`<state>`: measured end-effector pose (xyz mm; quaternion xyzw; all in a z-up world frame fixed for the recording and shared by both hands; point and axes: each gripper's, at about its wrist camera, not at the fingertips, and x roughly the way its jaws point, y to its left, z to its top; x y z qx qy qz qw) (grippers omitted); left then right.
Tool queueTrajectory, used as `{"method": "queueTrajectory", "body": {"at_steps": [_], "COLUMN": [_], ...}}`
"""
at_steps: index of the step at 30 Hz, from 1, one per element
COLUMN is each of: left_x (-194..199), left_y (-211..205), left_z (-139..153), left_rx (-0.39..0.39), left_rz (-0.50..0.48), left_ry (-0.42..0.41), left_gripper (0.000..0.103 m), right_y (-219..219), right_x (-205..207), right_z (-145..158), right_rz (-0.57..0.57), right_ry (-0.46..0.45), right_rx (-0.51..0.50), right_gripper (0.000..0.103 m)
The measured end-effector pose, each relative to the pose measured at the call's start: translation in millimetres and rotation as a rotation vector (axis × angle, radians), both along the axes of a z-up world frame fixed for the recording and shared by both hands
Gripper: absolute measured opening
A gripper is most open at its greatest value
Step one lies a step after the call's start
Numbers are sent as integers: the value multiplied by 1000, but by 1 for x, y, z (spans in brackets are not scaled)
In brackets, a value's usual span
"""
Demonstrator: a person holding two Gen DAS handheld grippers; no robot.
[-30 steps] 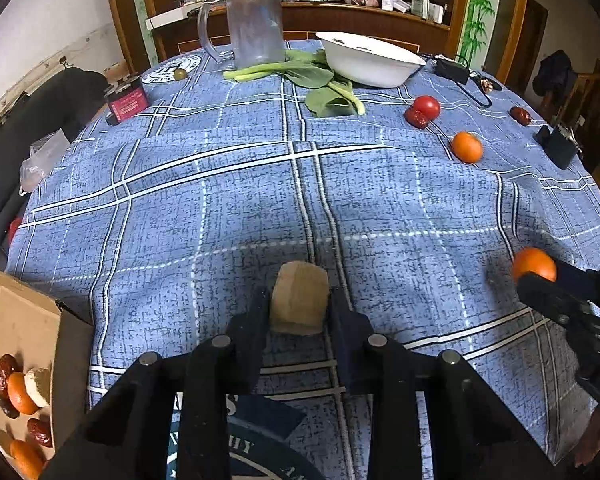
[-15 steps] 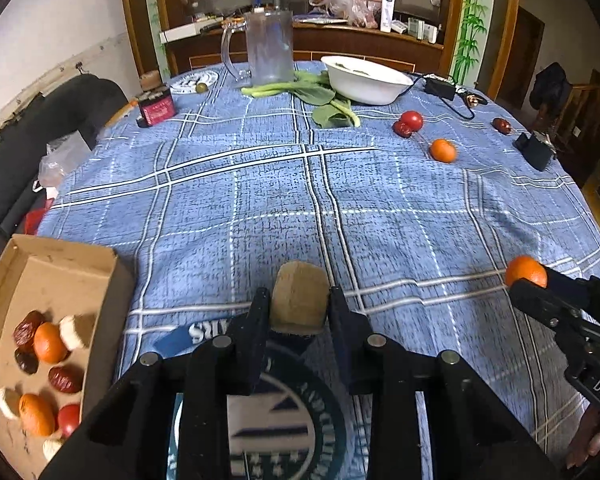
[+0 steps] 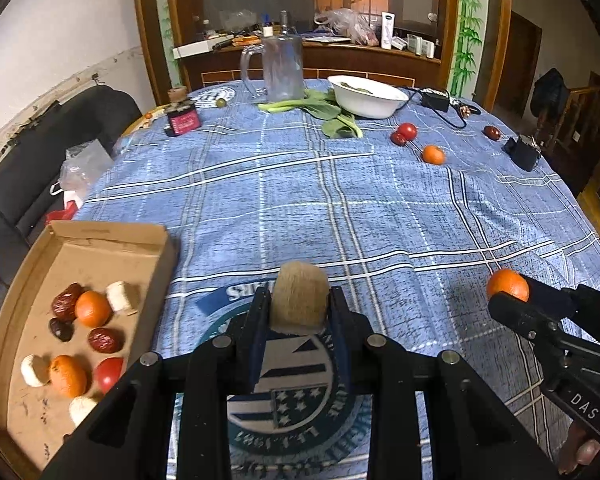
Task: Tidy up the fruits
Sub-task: 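Carry the cake and tangerine into the cardboard box and open both tools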
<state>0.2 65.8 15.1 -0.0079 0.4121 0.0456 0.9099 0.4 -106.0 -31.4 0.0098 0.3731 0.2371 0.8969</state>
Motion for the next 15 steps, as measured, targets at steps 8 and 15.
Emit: {"method": "queueTrajectory", "body": {"at_steps": [8,15], "left_x": [-20,-36], "left_y": [27,50], "left_z": [9,16], "left_rx": [16,22], "left_rz": [45,84], "left_ry": [-15,-40], "left_gripper": [28,28], "right_y": [31,62], "right_x": [-15,-25], "right_z": [9,15], "right_rz": [58,116], "right_ry": [-23,-34], "right_rx": [-5,-9], "right_gripper": [36,36]}}
